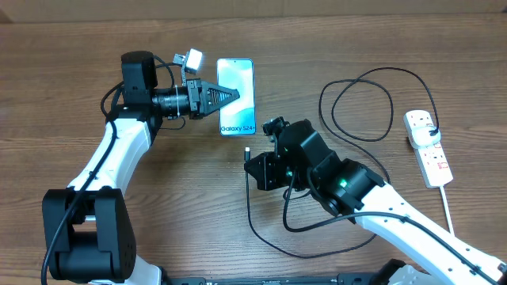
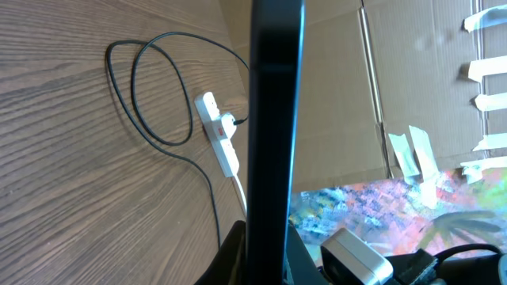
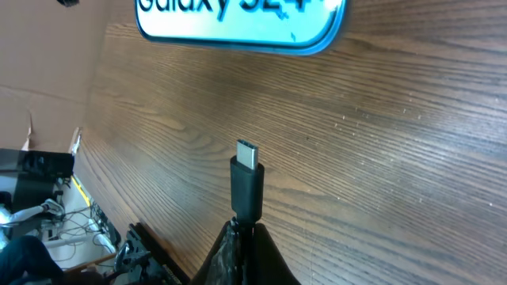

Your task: Plug charger to phone and switch on socket

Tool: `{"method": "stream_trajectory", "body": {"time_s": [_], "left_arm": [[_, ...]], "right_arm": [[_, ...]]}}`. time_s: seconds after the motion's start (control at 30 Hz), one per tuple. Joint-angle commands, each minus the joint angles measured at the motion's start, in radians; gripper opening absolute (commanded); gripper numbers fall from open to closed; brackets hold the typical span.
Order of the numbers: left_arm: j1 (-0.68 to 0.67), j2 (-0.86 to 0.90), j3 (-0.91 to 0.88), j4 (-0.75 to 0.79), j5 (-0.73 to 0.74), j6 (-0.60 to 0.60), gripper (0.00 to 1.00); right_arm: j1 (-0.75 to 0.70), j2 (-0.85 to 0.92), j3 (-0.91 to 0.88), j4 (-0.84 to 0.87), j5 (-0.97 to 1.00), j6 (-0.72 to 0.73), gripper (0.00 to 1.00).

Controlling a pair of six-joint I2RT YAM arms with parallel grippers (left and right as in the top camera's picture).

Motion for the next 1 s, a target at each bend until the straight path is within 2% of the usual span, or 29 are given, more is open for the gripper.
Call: {"method": "stream_trajectory", "body": {"time_s": [0.0,0.27,0.6,0.97], "left_arm": [[-0.008,-0.008,0.005,-0.002,0.023,0.040,0.04],[-0.008,-0.008,0.005,-0.023,0.031,0.056,0.04],[-0.008,-0.008,0.005,-0.029,0.077,0.107,0.04],[-0.007,-0.008,0.005,-0.031,0.096,0.106,0.04]], "right_arm": [[-0.004,0.031,0.047,-0.002,-0.013,-0.032,0.04],[-0.004,0.085,0.086,0.003,-0.037,-0.058,0.04],[-0.009,0.087,0.086,0.047,-0.037,-0.064,0.04],[-0.023,0.090,0.085,0.066,-0.021,-0.056,0.04]]}}
